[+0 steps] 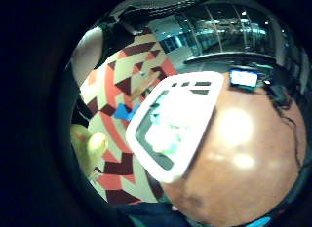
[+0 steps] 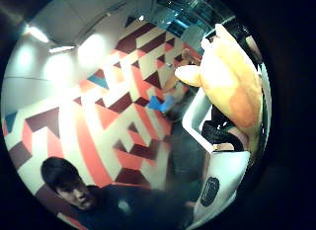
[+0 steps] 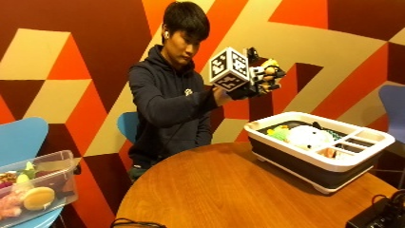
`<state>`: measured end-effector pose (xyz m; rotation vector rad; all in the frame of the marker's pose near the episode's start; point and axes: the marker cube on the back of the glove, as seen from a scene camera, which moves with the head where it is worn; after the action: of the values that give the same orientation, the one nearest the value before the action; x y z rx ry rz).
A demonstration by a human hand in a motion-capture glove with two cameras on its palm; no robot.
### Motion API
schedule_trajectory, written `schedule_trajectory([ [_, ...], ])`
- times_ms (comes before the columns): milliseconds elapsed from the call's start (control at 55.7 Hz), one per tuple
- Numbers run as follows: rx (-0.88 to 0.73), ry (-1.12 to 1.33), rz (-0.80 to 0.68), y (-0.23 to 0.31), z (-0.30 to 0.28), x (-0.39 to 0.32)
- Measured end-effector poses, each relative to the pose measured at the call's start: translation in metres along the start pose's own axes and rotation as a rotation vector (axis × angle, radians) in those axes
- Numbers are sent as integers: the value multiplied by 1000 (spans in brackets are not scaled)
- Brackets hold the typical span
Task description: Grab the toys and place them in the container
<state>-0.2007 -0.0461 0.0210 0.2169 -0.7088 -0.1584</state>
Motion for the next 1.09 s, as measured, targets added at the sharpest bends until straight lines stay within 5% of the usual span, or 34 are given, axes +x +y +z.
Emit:
schedule_trajectory([
  [287,-96,-22,-35,-36,106,-8],
  [520,-475,201,16,-31,144,22],
  [808,-390,229,24,-10,66,17],
  [1095,-232,507,96,26,-90,70],
])
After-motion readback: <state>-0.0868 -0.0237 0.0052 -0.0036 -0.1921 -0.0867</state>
